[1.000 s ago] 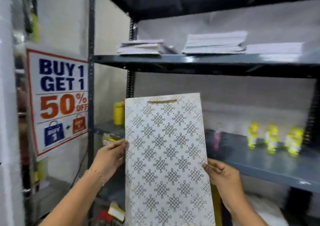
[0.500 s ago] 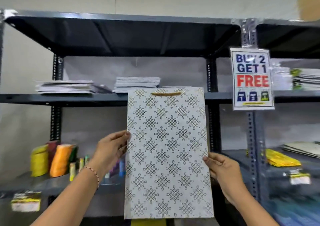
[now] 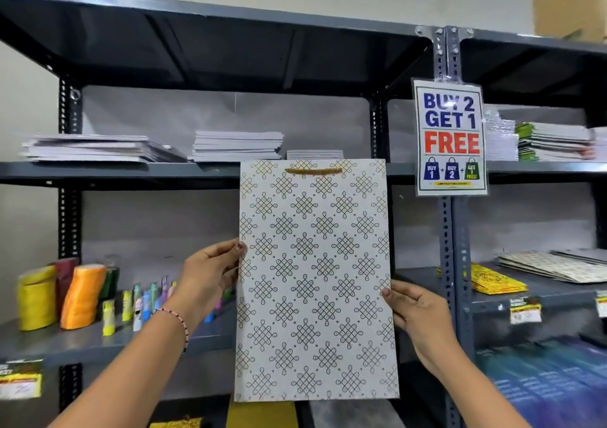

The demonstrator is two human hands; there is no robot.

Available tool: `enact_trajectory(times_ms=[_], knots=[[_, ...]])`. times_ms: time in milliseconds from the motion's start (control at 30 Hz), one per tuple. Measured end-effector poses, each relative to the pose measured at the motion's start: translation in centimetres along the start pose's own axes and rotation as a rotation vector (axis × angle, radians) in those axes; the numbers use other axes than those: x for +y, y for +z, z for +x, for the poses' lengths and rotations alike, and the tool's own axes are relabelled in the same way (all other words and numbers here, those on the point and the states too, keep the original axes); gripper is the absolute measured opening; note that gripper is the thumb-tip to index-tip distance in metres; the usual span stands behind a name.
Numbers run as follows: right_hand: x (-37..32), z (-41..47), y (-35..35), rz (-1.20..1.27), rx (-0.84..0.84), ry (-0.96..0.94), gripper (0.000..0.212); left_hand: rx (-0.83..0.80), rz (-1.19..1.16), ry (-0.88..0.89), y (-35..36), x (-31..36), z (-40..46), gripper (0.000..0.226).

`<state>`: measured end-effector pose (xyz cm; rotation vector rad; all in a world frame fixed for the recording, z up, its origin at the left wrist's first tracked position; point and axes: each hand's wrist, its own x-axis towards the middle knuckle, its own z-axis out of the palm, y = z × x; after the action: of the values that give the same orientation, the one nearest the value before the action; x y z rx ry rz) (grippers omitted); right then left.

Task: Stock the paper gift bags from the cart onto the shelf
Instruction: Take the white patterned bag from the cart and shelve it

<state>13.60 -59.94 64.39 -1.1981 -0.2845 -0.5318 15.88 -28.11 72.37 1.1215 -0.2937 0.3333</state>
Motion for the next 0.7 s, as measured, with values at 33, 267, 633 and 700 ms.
enact_trajectory(times_ms=[33, 267, 633, 700], knots=[[0.4, -0.2, -0.2, -0.004, 0.007, 0.005, 0.018, -0.005, -0.001, -0.006, -0.2, -0.5, -0.2, 0.013], [6.3, -4.3, -2.6, -0.032, 0.05, 0.149, 0.029, 0.044, -0.002, -0.158, -3.7, -7.5, -2.8, 0.014], [18.3, -16.6, -8.2, -0.195, 0.228, 0.641, 0.021, 0.194, 0.081, -0.53, -12.7, -22.5, -12.5, 0.013], [19.8, -18.1, -9.0, -0.209, 0.255, 0.74, 0.023, 0.172, 0.103, -0.615, -14.1, -24.7, -14.1, 0.016]])
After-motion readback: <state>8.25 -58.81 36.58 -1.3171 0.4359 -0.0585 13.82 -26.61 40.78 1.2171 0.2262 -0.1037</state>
